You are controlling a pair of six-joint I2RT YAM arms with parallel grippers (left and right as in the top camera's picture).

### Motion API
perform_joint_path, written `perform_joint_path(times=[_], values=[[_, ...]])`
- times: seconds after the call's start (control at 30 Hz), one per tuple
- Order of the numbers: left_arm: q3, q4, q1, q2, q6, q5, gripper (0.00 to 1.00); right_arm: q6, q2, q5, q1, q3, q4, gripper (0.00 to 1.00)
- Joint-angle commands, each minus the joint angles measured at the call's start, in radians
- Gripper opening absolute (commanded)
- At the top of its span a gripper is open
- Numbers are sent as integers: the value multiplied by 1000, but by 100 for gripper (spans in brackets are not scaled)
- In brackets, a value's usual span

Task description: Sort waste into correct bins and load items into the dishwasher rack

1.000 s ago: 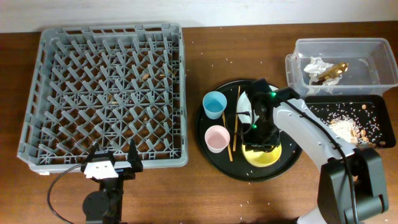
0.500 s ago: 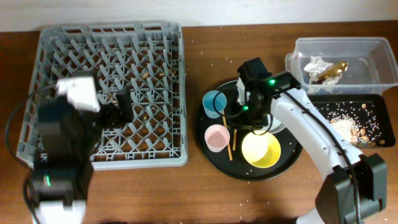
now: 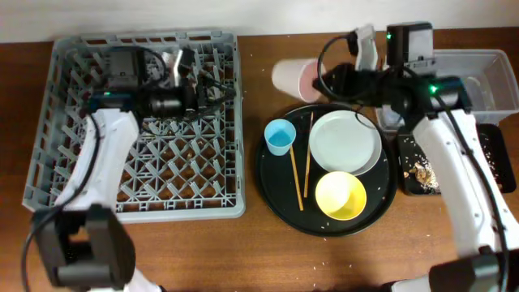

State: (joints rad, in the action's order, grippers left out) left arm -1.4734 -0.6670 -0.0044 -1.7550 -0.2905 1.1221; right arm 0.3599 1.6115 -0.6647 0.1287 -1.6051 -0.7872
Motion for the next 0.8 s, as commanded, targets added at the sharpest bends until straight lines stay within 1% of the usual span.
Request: perform_joint_path(times=[0.0, 0.03, 0.07, 0.13, 0.23, 0.5, 0.53, 0.57, 0.6, 0.63, 0.67, 0.7, 0.73, 0.77], values=[[-12, 8, -2, -131, -84, 452, 99, 69, 151, -284, 4, 10, 141, 4], [-12, 8, -2, -134, -84, 452, 99, 81, 194, -354, 9, 10, 201, 4], [-12, 8, -2, -134, -84, 452, 99, 140, 257, -402, 25, 10, 279, 4], [-12, 13, -2, -134, -83, 441, 99, 180, 334, -473, 64, 10, 419, 4], [-12, 23, -2, -135, -83, 412, 99, 200, 370, -522, 140, 10, 546, 4], [-12, 23, -2, -135, -83, 396, 99, 194, 377, -528, 220, 37, 529, 4], [-12, 23, -2, -135, -83, 396, 96, 190, 377, -528, 217, 49, 529, 4], [-12, 23, -2, -135, -83, 396, 84, 179, 377, -528, 216, 60, 523, 4], [-12, 23, -2, -135, -83, 396, 76, 168, 377, -528, 216, 60, 509, 4], [-12, 23, -2, -135, -83, 396, 65, 169, 377, -528, 216, 60, 507, 4], [-12, 23, -2, -135, -83, 396, 52, 169, 377, -513, 202, 60, 507, 4], [-12, 23, -2, -135, -83, 396, 45, 169, 377, -509, 194, 60, 507, 9], [-12, 23, -2, -135, -83, 396, 36, 169, 377, -510, 178, 60, 507, 36], [-12, 23, -2, -135, -83, 396, 25, 169, 377, -514, 154, 60, 506, 59]])
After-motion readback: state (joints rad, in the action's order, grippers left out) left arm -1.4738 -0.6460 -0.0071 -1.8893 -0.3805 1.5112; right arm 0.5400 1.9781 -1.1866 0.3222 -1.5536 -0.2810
